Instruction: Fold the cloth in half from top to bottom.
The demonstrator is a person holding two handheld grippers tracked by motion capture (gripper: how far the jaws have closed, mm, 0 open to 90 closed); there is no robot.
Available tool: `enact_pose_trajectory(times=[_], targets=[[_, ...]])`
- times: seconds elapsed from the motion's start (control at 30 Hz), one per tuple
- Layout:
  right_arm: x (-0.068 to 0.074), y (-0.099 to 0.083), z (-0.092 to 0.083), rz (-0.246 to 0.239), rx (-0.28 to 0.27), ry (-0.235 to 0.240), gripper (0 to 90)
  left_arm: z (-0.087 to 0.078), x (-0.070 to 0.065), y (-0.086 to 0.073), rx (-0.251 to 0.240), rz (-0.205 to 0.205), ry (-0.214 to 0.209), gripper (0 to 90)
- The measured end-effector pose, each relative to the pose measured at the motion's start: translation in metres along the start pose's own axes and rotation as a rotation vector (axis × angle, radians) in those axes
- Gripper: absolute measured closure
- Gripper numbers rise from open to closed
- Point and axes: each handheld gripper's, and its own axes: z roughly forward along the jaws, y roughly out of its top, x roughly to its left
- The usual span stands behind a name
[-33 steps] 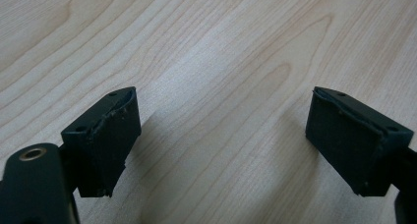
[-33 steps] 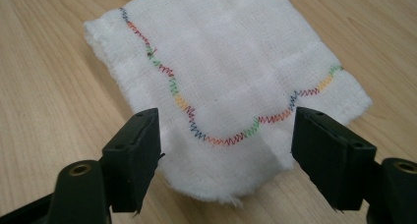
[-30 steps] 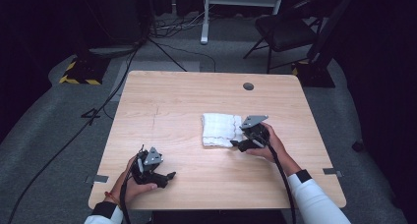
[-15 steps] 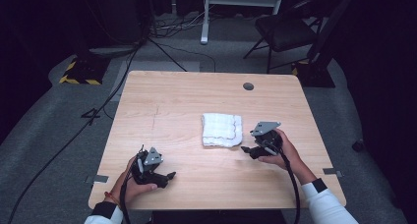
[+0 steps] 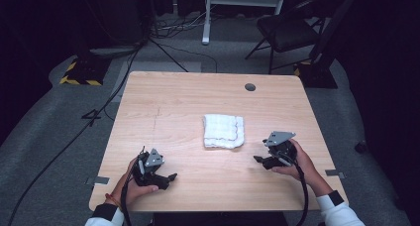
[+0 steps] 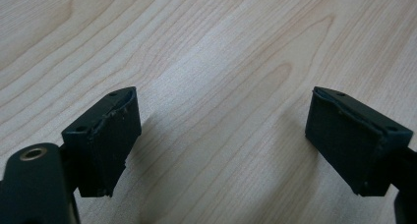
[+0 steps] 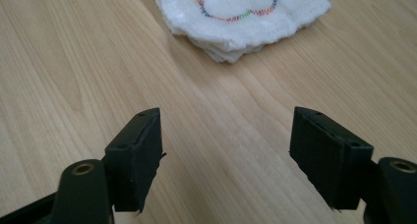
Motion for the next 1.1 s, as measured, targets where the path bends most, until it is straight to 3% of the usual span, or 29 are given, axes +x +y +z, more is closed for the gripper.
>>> enact_pose_trajectory(times=[0.23,0.7,1.1], targets=[[0.0,-0.019,-0.005,0.015,0.021,-0.004,28.6,0.0,0.0,0.0,0.0,0.0,0.0,13.7],[-0.005,-0.06,-0.021,0.067,-0.01,-0.02,28.2,0.0,0.0,0.0,-0.001,-0.001,0.001,13.8],[-0.01,-0.096,-0.031,0.191,-0.012,-0.022,26.2,0.0,0.0,0.0,0.0,-0.002,-0.001,13.8]])
